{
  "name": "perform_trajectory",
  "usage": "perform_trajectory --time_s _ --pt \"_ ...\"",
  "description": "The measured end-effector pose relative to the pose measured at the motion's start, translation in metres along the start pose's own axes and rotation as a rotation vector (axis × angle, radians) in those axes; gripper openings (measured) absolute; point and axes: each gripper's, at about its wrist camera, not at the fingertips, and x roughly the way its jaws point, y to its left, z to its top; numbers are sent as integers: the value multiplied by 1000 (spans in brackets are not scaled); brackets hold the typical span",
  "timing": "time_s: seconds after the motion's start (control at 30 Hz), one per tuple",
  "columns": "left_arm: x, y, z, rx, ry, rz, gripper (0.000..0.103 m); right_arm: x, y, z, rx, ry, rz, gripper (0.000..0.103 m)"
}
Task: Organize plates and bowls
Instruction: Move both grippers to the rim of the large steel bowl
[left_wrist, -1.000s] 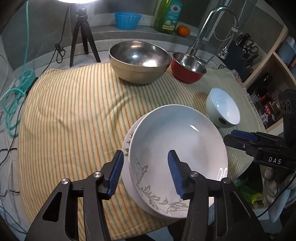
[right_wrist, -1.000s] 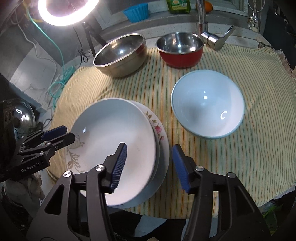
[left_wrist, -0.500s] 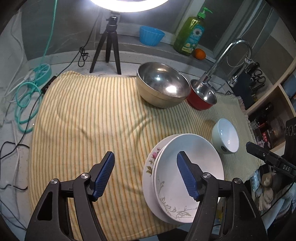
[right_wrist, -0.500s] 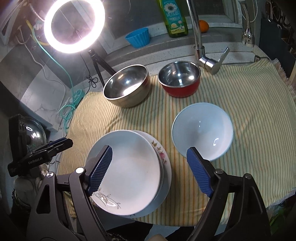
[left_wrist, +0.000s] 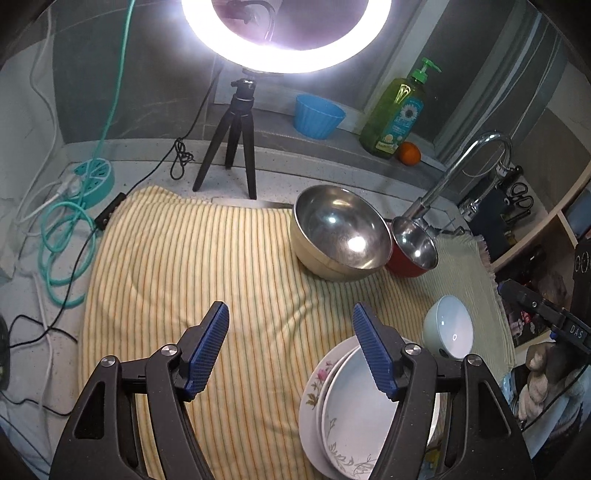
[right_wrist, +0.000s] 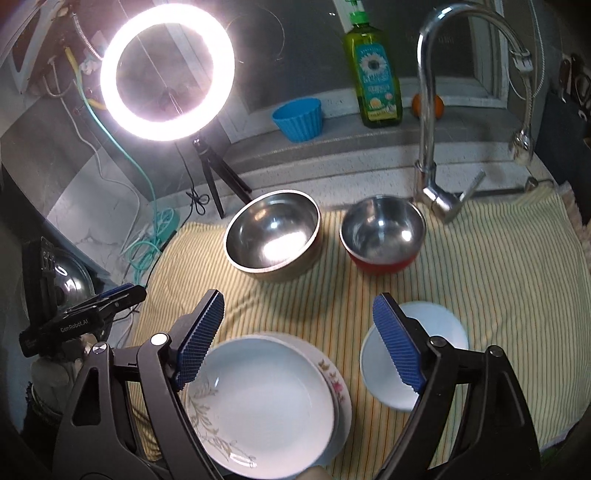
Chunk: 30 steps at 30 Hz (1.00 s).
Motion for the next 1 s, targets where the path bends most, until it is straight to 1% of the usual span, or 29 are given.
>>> perform_trajectory --time_s 0.17,0.27,0.4,0.53,0.67,0.73,0.8,0.87,0.93,1.0 --pt "3 2 19 -21 -28 -29 70 16 3 26 29 2 57 85" --pt "12 1 30 -15 -24 -37 70 31 2 35 63 24 86 85" --pt "29 5 47 -24 -8 -53 70 57 -4 40 112 63 108 85" --pt "54 13 64 -41 31 -74 70 83 -13 38 187 113 136 85" --pt "84 15 79 -41 74 -79 69 105 -16 36 208 140 119 85" --pt "97 16 85 -51 95 -84 69 116 -17 36 220 161 116 76" --pt "112 17 90 -60 124 -100 69 125 -19 37 237 177 112 74" --pt "123 15 94 -55 142 -96 68 134 -22 37 255 190 106 73" --pt "133 15 97 -53 160 -95 67 141 -26 37 272 203 100 65" --pt "140 17 99 -64 172 -102 67 149 -30 38 289 220 103 60"
